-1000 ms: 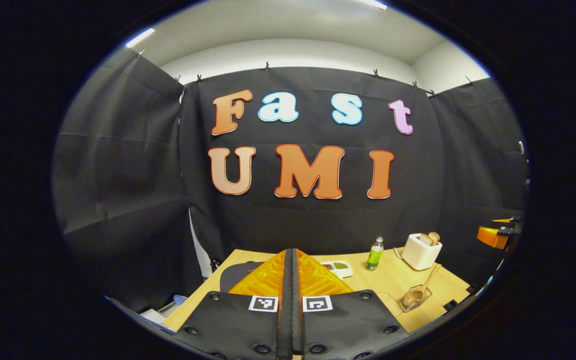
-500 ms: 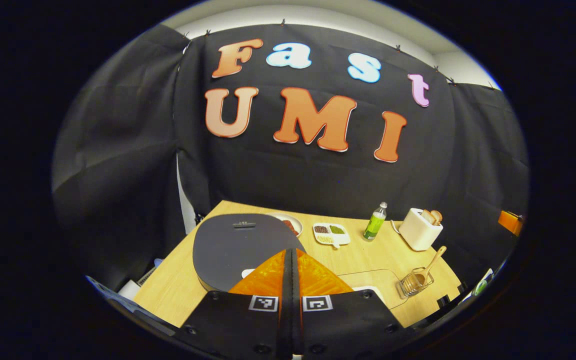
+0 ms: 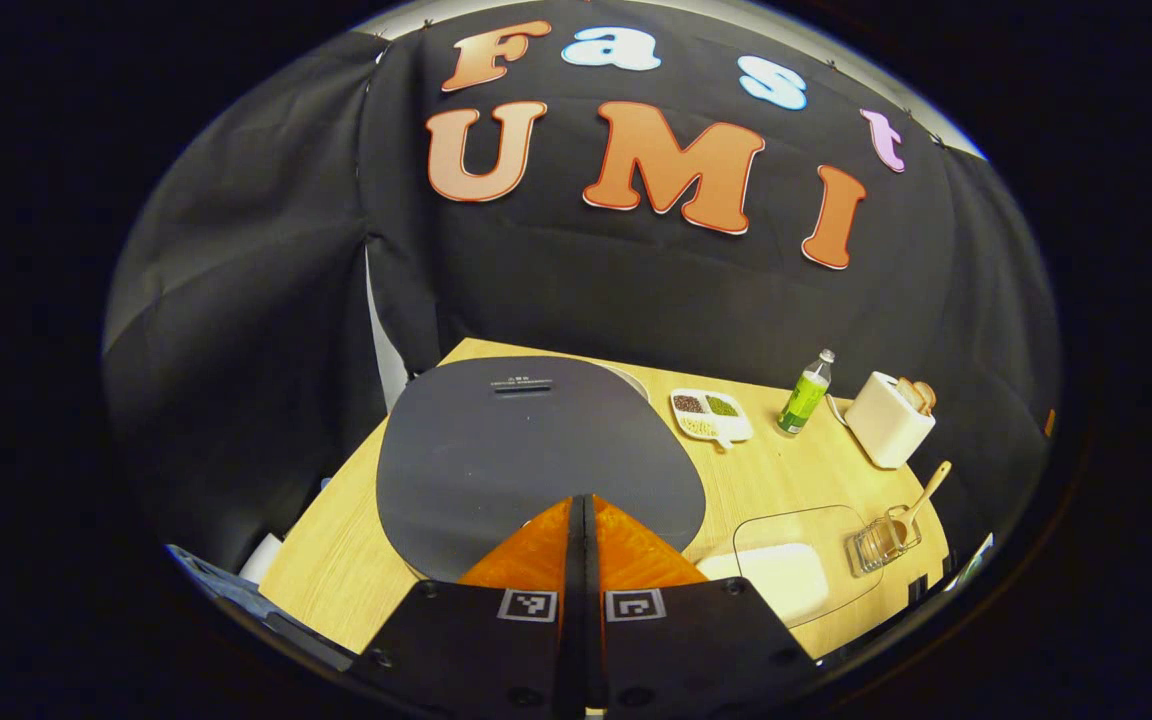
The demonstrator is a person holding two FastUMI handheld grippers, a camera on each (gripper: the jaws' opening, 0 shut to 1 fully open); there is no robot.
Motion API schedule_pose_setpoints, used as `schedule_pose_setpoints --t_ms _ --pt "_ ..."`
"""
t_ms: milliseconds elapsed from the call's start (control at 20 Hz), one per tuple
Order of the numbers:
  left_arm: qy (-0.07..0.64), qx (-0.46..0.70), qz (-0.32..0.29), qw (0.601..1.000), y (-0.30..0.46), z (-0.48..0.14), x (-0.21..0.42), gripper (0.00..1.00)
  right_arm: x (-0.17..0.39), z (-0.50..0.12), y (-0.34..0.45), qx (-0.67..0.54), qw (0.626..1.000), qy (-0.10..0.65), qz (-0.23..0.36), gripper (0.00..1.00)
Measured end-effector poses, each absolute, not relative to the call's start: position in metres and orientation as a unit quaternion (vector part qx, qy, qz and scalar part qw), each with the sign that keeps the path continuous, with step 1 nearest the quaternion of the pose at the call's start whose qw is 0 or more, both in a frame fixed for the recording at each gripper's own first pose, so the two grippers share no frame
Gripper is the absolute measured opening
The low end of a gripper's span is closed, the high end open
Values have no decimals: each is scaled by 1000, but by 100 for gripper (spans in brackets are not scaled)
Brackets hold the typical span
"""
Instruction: Close the left gripper, press the button to open the rice cooker; take a wooden spoon from the chopstick holder with the right hand, scoop a spoonful of rice and pour it into the rice cooker, then put the wooden spoon back into the chopstick holder.
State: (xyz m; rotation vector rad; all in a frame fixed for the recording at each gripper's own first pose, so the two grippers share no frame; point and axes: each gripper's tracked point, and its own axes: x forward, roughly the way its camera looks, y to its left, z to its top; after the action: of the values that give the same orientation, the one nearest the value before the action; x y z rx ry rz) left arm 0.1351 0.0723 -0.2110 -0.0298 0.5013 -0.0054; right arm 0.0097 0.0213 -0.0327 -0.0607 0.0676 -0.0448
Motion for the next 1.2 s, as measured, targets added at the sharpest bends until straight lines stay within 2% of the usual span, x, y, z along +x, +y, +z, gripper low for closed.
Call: schedule_pose_setpoints --t_ms 200,300,350,500,700,750,800,850,900,1050,1100,1200 --pt "258 10 -4 966 72 -222 139 4 13 -37 20 -22 999 41 -25 95" --pt "260 12 -4 966 72 -222 138 0 15 -40 21 -22 998 45 -25 95" --pt "266 15 -7 964 72 -224 136 4 16 -40 21 -22 998 46 -25 95" --pt "281 41 -16 959 70 -230 132 4 19 -42 25 -23 998 50 -23 95" --pt "282 39 3 959 73 -232 129 5 20 -42 29 -25 998 51 -18 95" --pt "273 38 5 961 72 -227 132 2 19 -41 30 -26 998 50 -17 95" --pt "269 40 5 962 70 -227 132 5 18 -41 30 -28 998 50 -18 100" --pt "266 38 4 963 69 -220 131 8 19 -41 28 -28 998 48 -18 100" --pt "266 30 8 964 69 -216 125 5 17 -40 28 -28 998 46 -18 95" --pt "166 21 33 985 77 -134 128 5 16 -39 23 -29 998 41 -23 95" --pt "130 25 36 991 77 -105 126 4 15 -40 21 -30 998 41 -24 100" --pt "92 18 20 995 67 -65 117 1 14 -42 19 -29 998 41 -26 100"
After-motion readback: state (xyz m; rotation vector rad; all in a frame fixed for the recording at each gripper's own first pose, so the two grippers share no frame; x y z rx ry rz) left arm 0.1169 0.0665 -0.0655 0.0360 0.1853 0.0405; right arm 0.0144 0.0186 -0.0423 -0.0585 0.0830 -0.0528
